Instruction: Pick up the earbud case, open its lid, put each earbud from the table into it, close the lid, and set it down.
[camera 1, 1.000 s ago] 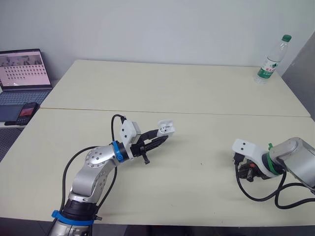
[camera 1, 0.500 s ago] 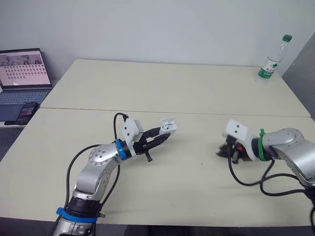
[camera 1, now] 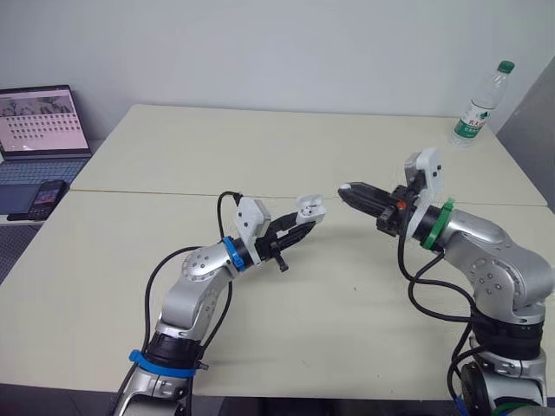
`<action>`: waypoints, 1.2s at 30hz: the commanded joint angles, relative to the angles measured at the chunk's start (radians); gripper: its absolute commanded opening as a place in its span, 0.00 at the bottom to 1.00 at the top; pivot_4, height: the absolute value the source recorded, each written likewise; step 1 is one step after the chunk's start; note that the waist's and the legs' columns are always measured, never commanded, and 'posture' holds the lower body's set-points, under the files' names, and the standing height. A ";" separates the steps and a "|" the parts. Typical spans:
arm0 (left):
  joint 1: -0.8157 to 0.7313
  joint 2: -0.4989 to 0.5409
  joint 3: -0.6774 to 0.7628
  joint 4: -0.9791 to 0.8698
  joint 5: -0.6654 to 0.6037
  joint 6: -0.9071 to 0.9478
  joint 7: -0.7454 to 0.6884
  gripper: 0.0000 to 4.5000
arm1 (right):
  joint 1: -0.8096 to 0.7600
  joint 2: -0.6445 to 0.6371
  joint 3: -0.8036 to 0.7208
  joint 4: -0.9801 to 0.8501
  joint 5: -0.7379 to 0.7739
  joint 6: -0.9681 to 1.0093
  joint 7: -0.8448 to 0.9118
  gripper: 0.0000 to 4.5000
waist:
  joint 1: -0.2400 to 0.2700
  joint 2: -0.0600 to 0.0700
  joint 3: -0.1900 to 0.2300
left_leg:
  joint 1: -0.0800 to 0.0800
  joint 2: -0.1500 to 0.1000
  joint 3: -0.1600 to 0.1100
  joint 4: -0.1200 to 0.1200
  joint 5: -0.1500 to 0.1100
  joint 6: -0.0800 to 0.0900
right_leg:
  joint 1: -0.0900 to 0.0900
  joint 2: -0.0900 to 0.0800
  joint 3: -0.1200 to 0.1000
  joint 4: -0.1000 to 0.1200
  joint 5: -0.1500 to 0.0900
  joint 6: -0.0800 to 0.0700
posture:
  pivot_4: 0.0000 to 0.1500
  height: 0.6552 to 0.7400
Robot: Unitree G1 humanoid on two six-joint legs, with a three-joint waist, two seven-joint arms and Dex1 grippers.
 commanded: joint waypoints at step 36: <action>-0.052 -0.007 0.035 -0.019 -0.107 0.020 -0.069 0.17 | 0.012 -0.001 -0.045 0.114 0.221 -0.172 -0.057 0.98 | -0.001 0.000 0.000 | 0.000 0.000 0.000 0.000 0.000 0.000 | 0.000 0.000 0.000 0.000 0.000 0.000 | 1.00 0.95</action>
